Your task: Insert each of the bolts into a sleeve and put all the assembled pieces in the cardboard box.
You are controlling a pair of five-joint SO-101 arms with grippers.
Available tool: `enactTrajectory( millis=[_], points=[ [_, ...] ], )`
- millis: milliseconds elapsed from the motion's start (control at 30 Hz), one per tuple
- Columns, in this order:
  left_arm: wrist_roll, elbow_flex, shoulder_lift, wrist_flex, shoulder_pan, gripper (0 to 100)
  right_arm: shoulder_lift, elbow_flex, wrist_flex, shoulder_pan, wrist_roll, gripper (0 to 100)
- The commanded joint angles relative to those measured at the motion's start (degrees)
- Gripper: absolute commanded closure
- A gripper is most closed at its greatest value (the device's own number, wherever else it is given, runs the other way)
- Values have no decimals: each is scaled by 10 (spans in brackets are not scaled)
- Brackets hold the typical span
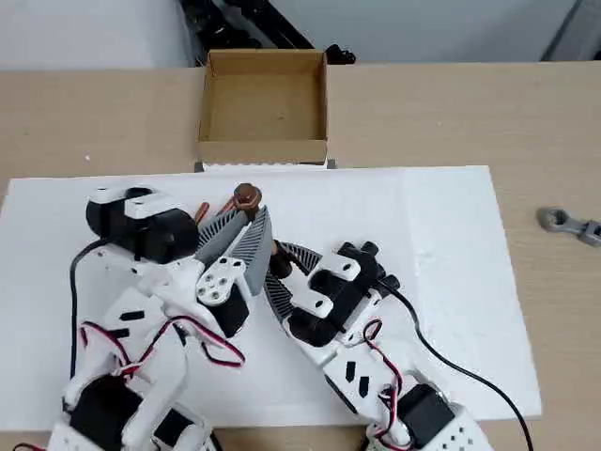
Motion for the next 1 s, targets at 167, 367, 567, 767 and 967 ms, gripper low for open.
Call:
enactTrajectory(
  millis=[167,367,567,767,967],
  points=[
    [4,15,-7,-23,3,995,-7,-4,1,6,-5,998],
    [3,15,-7,-21,-30,995,-7,-4,1,6,-5,998],
    [3,11,-7,2,-30,994,-7,-4,1,6,-5,998],
    [3,9,-7,2,15,994,-7,-5,1,6,-5,998],
    [4,11,-6,3,24,934,-7,-5,1,7,-4,998]
  ],
)
